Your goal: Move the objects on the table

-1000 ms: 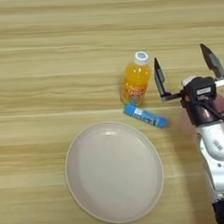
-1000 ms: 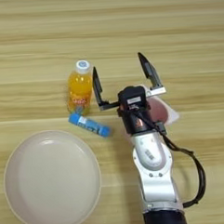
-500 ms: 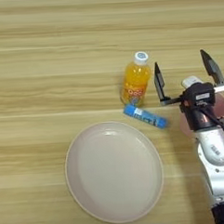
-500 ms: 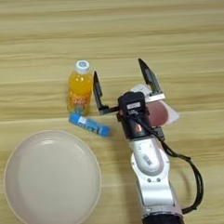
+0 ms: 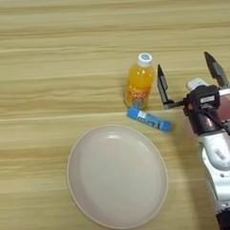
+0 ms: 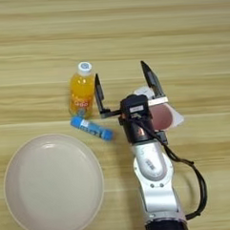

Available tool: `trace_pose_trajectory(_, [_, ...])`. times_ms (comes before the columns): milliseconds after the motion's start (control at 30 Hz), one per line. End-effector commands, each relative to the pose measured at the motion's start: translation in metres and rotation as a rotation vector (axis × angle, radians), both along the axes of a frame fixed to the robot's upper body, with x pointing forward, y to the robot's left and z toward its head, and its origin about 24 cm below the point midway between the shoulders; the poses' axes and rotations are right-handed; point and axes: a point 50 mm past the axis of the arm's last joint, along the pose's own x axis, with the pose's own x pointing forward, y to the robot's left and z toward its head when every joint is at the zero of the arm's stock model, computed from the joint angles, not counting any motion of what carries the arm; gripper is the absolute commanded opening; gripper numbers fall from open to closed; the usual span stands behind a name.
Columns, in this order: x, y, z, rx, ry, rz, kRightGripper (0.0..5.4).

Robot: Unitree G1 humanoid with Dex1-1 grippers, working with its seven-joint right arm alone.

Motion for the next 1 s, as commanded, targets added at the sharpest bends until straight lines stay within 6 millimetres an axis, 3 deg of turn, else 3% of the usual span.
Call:
trace_pose_trajectory(33, [0.0033,-0.0001,0.0181,0.005,-0.091,0.008,5.38])
trace_pose_trajectory(1000, [0.0020,0.0009,0.0159,-0.007,-0.090,0.014,5.38])
